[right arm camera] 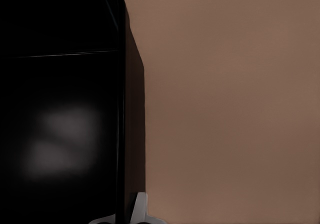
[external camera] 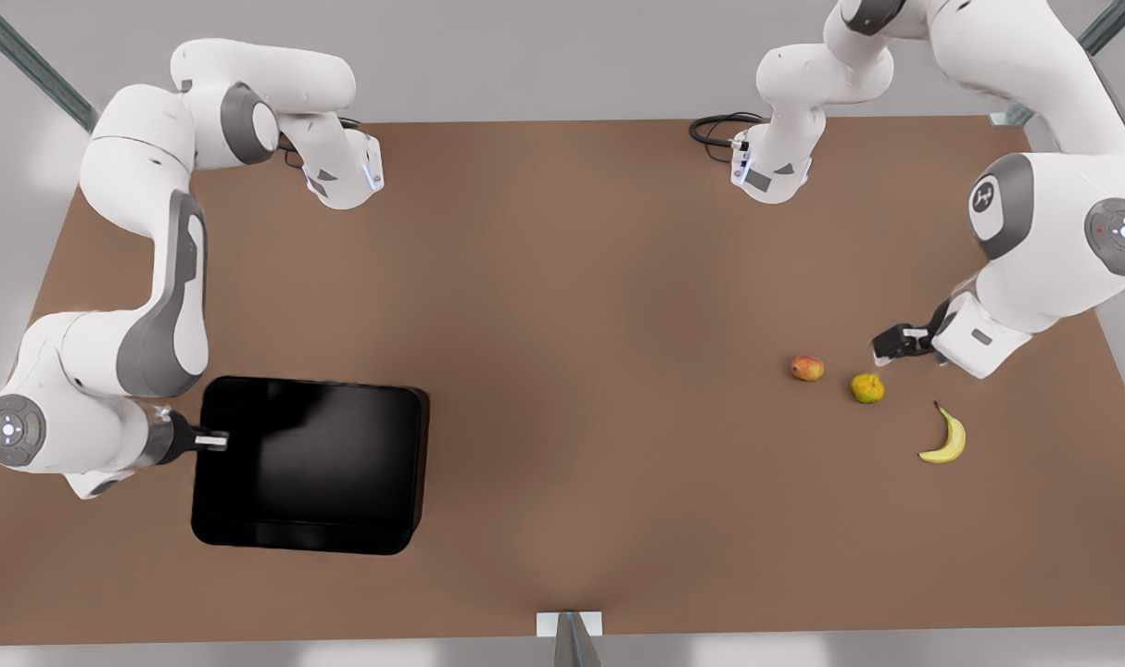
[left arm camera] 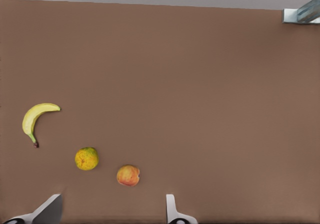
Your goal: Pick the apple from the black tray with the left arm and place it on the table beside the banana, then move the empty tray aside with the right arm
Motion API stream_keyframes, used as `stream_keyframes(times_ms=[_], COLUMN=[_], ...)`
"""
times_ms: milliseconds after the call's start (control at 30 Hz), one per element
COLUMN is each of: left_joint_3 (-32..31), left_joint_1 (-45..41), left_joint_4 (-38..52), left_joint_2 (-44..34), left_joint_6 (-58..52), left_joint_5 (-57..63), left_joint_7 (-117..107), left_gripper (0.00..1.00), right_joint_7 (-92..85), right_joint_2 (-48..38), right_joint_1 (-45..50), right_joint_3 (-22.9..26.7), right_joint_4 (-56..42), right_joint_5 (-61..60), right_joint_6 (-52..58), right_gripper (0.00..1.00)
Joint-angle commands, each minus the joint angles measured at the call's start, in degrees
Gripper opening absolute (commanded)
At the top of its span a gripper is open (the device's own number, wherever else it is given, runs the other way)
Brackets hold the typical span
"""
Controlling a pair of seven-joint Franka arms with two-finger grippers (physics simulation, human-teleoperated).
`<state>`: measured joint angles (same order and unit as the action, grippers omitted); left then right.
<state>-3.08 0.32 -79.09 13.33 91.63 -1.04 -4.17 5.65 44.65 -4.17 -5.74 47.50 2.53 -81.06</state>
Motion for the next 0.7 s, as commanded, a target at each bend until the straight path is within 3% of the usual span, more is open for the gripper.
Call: stream_keyframes(times_ms=[0, 200, 233, 300, 367, 433, 533, 667], left_joint_3=[0.09, -0.35, -0.35, -1.4, -1.4, -1.31, -1.4, -1.4], left_joint_1=[0.21, -0.14, -0.14, -0.23, -0.23, -0.14, -0.23, -0.23], left_joint_4=[0.25, 0.6, 0.78, 1.83, 1.92, 1.92, 1.92, 1.92], left_joint_2=[0.21, 0.56, 0.47, -0.14, -0.14, -0.23, -0.32, -0.23], left_joint_6=[-5.5, -3.57, -2.69, -2.87, -2.87, -2.87, -2.95, -2.87], left_joint_5=[1.12, 1.3, 1.3, 1.3, 1.3, 1.39, 1.47, 1.47], left_joint_7=[0.21, 0.03, -0.05, -0.32, -0.23, -0.32, -0.32, -0.32], left_gripper=[1.0, 1.0, 1.0, 1.0, 1.0, 1.0, 1.0, 1.0], right_joint_7=[-29.03, -29.73, -29.29, -29.03, -28.33, -26.92, -21.91, -19.27], right_joint_2=[2.1, 9.14, 9.31, 9.31, 9.31, 8.88, 1.32, -2.9], right_joint_1=[0.04, -0.05, 0.04, 0.04, 0.04, 0.12, 0.83, 1.36], right_joint_3=[0.9, 2.49, 2.49, 2.57, 2.57, 2.4, -1.21, -1.91], right_joint_4=[0.14, 0.4, 0.49, 0.49, 0.84, 0.75, 0.75, 0.75], right_joint_5=[0.64, 2.66, 2.66, 2.57, 2.13, 2.04, 2.13, 2.04], right_joint_6=[-6.92, -14.92, -14.92, -14.92, -14.83, -14.05, -7.81, -3.05], right_gripper=[0.1, 0.17, 0.28, 0.69, 0.95, 1.0, 1.0, 1.0])
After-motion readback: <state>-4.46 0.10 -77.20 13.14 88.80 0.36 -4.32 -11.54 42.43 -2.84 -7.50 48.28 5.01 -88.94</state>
